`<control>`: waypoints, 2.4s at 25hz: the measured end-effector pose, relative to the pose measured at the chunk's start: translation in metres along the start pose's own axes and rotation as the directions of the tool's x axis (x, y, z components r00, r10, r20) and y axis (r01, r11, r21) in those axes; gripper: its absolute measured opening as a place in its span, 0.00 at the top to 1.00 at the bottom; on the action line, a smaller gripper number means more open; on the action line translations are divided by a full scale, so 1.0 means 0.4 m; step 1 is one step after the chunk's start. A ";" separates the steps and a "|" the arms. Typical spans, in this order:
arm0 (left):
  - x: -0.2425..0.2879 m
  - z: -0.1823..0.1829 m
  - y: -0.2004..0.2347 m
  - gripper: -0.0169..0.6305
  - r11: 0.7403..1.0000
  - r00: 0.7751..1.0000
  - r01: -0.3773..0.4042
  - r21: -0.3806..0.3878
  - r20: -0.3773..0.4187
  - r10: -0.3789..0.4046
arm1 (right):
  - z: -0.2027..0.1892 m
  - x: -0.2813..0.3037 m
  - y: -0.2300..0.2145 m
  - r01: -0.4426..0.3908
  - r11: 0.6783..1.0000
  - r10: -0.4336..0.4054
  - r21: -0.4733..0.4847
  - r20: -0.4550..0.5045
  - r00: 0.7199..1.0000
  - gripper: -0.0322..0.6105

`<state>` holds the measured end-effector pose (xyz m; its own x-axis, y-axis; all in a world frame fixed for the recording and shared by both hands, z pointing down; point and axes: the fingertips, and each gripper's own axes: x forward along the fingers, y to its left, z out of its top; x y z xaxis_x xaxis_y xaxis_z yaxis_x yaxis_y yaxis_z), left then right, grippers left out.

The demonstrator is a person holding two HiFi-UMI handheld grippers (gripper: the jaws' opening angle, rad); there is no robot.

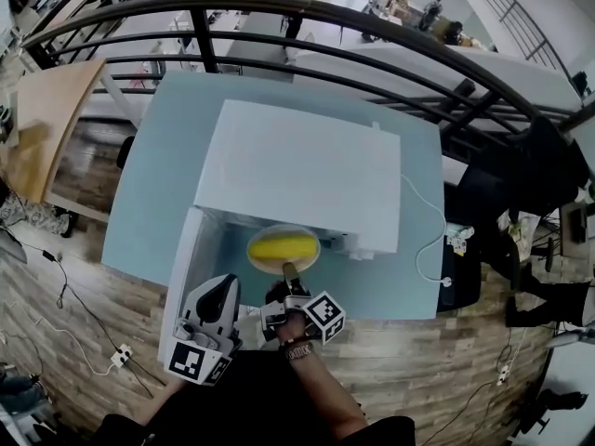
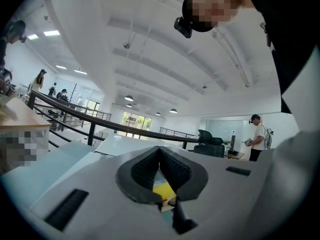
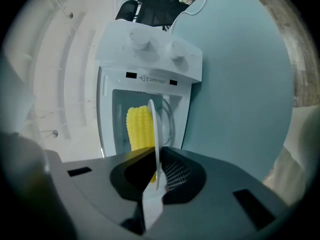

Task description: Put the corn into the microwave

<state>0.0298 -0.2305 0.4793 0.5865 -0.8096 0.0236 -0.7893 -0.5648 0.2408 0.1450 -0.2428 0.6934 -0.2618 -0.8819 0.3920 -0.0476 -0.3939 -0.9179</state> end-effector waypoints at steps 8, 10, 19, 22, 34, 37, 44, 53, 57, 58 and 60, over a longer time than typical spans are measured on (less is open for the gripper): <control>0.029 0.004 0.038 0.97 0.999 0.999 -0.034 -0.001 -0.005 0.034 | 0.018 0.089 -0.001 -0.001 0.999 0.000 0.034 0.028 1.000 0.91; 0.037 -0.004 0.037 0.97 0.999 0.999 -0.036 -0.010 -0.010 0.036 | 0.022 0.108 -0.009 -0.006 0.998 0.003 0.059 0.048 0.999 0.91; 0.085 0.005 0.036 0.97 1.000 1.000 -0.020 -0.017 -0.012 0.020 | 0.033 0.197 -0.006 0.002 1.000 -0.004 0.026 0.067 0.998 0.91; 0.089 0.003 0.043 0.97 0.999 1.000 -0.024 -0.032 -0.016 0.024 | 0.034 0.216 -0.014 0.020 0.999 -0.022 0.025 0.067 0.998 0.91; 0.111 -0.019 0.048 0.97 0.999 0.999 -0.031 -0.042 -0.044 0.029 | 0.050 0.259 -0.031 0.055 0.998 -0.057 0.030 0.061 0.997 0.91; 0.114 -0.016 0.051 0.97 0.998 0.999 -0.033 -0.056 -0.038 0.031 | 0.054 0.268 -0.035 0.064 0.997 -0.066 0.032 0.065 0.996 0.91; 0.123 -0.037 0.044 0.97 0.999 0.998 -0.030 -0.039 -0.059 0.028 | 0.068 0.295 -0.037 0.073 0.997 -0.073 0.006 0.059 0.996 0.91; 0.125 -0.048 0.053 0.97 0.998 0.996 -0.046 -0.053 -0.075 0.042 | 0.071 0.345 -0.023 0.054 0.997 -0.054 -0.058 0.014 0.998 0.91; 0.128 -0.045 0.050 0.97 0.997 0.997 -0.041 -0.061 -0.061 0.037 | 0.071 0.353 -0.008 0.007 0.992 -0.010 -0.122 -0.024 1.000 0.91; 0.128 -0.045 0.048 0.97 0.997 0.998 -0.038 -0.062 -0.057 0.035 | 0.070 0.354 -0.004 -0.011 0.991 0.006 -0.137 -0.036 0.999 0.90; 0.125 -0.048 0.046 0.97 0.997 0.998 -0.036 -0.061 -0.059 0.032 | 0.066 0.354 0.006 -0.052 0.985 0.042 -0.167 -0.066 0.997 0.81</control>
<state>0.0481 -0.2782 0.5035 0.5702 -0.8167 0.0887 -0.7974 -0.5243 0.2990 0.1331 -0.3755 0.7484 -0.3263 -0.8787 0.3484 -0.1941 -0.2984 -0.9345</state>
